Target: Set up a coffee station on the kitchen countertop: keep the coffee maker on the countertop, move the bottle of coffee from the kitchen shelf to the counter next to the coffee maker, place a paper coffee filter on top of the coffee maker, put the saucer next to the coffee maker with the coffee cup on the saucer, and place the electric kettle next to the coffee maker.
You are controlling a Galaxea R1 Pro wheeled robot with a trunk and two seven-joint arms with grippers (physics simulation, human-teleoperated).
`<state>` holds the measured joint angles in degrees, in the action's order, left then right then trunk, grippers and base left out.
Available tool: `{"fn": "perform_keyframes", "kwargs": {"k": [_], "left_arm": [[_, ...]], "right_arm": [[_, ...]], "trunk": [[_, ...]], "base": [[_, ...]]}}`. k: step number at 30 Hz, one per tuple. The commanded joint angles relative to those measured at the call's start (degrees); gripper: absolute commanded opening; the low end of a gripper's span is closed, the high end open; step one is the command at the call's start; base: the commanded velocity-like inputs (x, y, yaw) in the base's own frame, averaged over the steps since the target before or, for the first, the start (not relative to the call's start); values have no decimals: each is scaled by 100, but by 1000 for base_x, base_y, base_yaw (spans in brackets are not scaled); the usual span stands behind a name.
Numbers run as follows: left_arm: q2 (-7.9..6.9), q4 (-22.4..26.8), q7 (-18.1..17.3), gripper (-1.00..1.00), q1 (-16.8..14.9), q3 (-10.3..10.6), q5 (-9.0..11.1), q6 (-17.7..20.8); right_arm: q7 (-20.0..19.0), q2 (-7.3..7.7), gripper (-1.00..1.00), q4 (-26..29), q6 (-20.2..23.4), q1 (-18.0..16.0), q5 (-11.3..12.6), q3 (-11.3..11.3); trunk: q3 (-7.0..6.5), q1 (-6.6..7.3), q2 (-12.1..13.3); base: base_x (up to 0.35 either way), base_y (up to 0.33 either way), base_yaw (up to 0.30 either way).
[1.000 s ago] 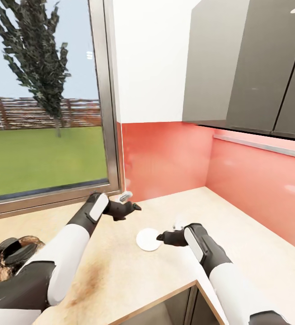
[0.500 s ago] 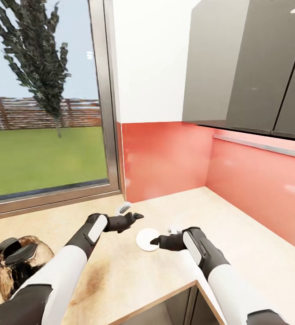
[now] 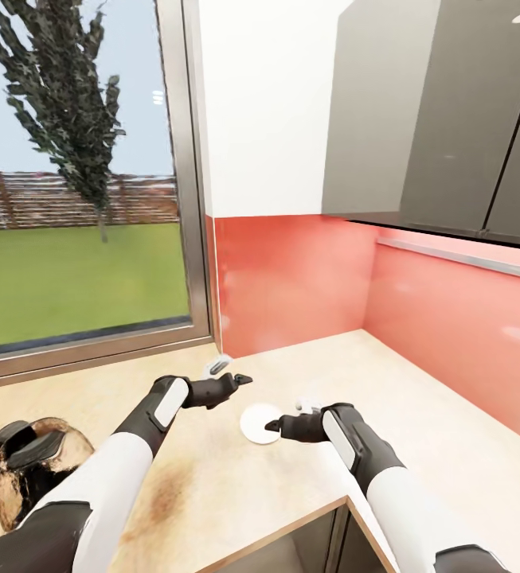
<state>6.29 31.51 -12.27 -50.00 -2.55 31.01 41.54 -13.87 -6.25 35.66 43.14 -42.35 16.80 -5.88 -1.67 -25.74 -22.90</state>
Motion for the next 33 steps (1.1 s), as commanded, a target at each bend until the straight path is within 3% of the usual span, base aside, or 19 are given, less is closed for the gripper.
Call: {"fn": "perform_keyframes", "kwargs": {"k": [1,33], "left_arm": [[4,-4,-12,100,-1,-27,-6,28],[4,-58,-12,100,-1,-27,-8,11]], "right_arm": [[-19,1,100,4,21,-1,-19,-6],[0,-7,100,-6,34,-1,-9,-1]], "trunk": [[3,-4,-3],[3,-4,-3]], "base": [[202,0,0],[40,8,0]]}}
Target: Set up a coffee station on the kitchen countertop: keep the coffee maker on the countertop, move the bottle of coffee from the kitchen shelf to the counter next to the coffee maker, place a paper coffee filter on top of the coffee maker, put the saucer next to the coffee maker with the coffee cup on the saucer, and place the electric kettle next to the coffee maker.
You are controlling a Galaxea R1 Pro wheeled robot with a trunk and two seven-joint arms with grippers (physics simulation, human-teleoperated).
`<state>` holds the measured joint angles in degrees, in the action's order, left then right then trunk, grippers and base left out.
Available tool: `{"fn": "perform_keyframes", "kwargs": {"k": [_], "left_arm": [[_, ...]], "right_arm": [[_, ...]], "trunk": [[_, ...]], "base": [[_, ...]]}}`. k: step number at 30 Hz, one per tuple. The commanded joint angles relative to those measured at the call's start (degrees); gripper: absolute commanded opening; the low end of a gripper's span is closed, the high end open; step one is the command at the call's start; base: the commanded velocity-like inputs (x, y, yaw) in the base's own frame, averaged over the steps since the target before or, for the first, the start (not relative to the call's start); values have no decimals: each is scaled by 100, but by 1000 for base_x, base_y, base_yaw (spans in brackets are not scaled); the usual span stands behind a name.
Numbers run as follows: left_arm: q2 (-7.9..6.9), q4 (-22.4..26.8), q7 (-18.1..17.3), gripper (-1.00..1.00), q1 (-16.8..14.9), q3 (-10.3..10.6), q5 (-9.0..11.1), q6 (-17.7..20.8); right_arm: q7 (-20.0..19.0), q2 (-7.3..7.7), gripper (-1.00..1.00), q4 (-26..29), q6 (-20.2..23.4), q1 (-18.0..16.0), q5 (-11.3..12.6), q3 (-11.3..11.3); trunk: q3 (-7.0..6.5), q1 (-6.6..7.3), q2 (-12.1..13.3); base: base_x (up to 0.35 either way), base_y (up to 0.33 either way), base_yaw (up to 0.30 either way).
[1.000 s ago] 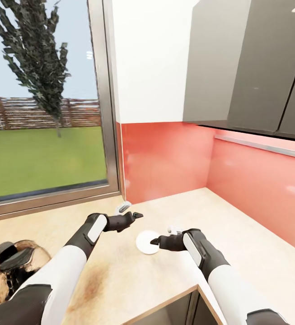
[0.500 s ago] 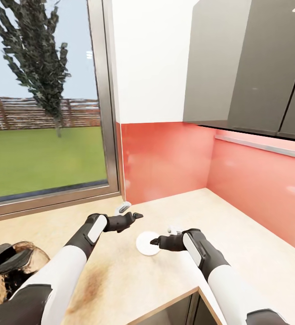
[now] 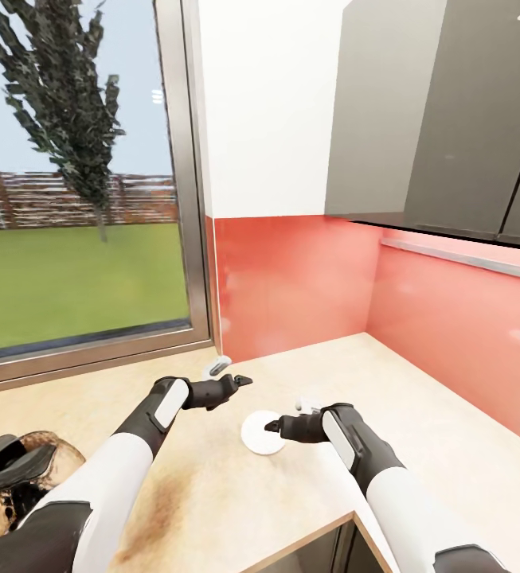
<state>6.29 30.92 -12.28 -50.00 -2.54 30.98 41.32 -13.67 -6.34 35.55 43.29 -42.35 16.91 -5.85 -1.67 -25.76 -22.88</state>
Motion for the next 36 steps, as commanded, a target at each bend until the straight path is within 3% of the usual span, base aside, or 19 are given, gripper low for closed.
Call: {"fn": "perform_keyframes", "kwargs": {"k": [1,36], "left_arm": [[4,2,-11,100,-1,-27,-5,33],[6,2,-10,100,-1,-29,-5,27]], "right_arm": [[-20,1,100,4,17,-1,-20,-4],[-13,8,100,4,21,-1,-21,-4]], "trunk": [[3,-2,-4],[3,-2,-4]], "base": [[2,1,0],[63,25,0]]}}
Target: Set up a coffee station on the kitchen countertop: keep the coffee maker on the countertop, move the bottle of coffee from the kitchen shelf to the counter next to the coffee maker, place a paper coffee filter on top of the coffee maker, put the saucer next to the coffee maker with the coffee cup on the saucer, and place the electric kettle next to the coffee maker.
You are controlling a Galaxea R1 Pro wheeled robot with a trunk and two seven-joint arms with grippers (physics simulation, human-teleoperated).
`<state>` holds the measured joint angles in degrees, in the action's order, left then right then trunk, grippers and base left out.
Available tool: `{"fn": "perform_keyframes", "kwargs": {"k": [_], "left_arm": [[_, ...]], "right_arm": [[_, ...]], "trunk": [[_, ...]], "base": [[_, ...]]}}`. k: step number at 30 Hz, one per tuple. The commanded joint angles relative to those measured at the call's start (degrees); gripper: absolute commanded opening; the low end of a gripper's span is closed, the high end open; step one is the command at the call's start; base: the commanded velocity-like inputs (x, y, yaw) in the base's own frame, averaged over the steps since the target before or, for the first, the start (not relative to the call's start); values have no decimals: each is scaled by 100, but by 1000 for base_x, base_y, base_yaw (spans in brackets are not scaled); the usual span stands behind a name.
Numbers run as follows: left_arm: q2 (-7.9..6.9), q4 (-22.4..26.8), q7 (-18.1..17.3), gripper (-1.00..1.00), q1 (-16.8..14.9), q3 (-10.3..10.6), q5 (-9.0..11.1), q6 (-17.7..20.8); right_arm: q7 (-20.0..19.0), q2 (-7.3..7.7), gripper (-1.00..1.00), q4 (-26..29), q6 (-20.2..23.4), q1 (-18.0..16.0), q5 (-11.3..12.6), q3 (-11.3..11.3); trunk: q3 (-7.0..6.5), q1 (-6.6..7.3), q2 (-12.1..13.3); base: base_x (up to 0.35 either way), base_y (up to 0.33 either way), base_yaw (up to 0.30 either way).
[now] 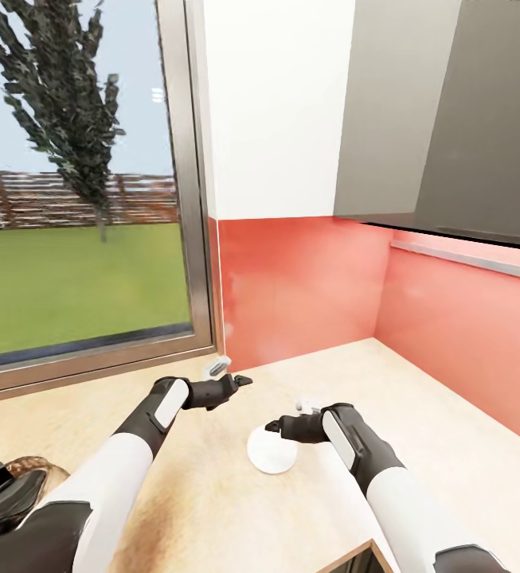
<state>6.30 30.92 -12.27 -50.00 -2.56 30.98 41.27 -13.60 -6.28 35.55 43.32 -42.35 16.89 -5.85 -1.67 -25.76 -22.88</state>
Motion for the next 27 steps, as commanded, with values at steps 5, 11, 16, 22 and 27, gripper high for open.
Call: {"fn": "perform_keyframes", "kwargs": {"k": [5,11,16,22,27], "left_arm": [[4,-6,-8,100,12,-30,-5,32],[10,22,-12,100,168,-33,5,31],[14,6,-12,100,210,-34,3,27],[28,-12,-13,100,278,-43,-2,21],[43,-16,-19,100,438,-50,29,-308]], "right_arm": [[-20,1,100,-104,19,-1,-19,-4],[-18,3,100,-249,13,-1,-26,-4],[-12,22,100,-292,16,-1,-35,-4],[-11,35,100,-494,11,-1,-29,-4],[-17,46,100,-563,3,-1,-42,-4]], "trunk": [[3,-2,-4],[3,-2,-4],[3,-2,-4],[3,-2,-4],[3,-2,-4]], "base": [[0,0,0],[0,0,0],[0,0,0],[0,0,0],[0,0,0]]}}
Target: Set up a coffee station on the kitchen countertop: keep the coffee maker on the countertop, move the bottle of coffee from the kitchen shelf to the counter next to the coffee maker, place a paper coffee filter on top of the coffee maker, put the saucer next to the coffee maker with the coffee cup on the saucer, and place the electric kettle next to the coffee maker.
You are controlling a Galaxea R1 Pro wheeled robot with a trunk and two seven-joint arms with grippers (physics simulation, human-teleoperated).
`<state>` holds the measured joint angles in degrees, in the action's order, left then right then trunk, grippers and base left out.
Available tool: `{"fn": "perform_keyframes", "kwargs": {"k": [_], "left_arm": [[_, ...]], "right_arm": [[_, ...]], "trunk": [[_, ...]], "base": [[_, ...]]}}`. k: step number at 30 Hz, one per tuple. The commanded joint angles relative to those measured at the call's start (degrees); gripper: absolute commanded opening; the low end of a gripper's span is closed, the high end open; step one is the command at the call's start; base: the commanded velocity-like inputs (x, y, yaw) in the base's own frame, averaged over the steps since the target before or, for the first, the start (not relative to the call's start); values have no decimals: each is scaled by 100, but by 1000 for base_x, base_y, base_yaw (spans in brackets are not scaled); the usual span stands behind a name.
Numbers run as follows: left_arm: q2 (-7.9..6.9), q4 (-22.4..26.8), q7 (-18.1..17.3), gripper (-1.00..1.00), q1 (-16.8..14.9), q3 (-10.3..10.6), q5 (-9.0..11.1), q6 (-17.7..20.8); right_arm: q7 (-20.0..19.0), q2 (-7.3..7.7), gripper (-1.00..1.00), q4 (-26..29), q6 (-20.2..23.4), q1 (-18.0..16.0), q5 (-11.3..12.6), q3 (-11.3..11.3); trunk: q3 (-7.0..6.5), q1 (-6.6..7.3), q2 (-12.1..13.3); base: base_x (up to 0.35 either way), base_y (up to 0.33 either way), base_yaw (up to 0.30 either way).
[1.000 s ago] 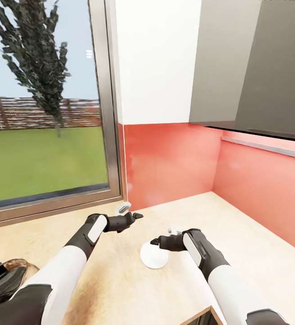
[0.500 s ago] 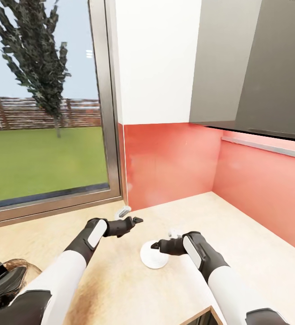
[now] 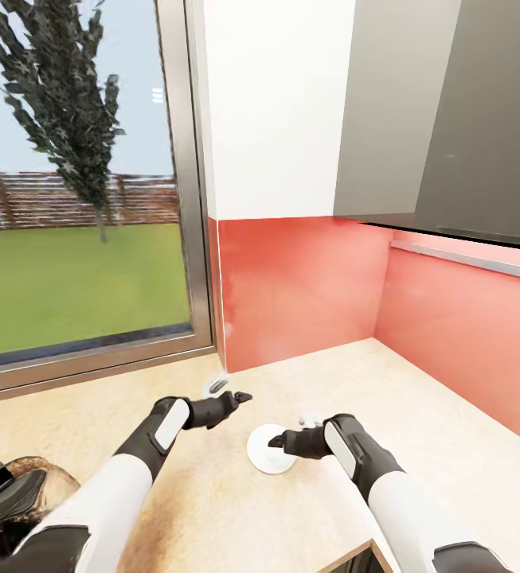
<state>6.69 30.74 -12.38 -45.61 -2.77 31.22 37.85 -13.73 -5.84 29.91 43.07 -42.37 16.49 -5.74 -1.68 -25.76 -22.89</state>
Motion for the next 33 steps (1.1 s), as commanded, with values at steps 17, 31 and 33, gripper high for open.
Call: {"fn": "perform_keyframes", "kwargs": {"k": [17,31,33], "left_arm": [[57,-490,-715,100,270,-36,-13,-908],[148,-819,-925,100,271,-45,36,-842],[148,-844,-966,100,271,-47,41,-841]], "right_arm": [[-36,-7,100,-347,-378,1,12,-25],[-42,-30,100,-337,-378,1,13,-39],[-42,-31,100,-337,-378,1,16,-41]], "trunk": [[3,-3,-4],[3,-3,-4],[3,-3,-4]], "base": [[0,0,0],[0,0,0],[0,0,0]]}}
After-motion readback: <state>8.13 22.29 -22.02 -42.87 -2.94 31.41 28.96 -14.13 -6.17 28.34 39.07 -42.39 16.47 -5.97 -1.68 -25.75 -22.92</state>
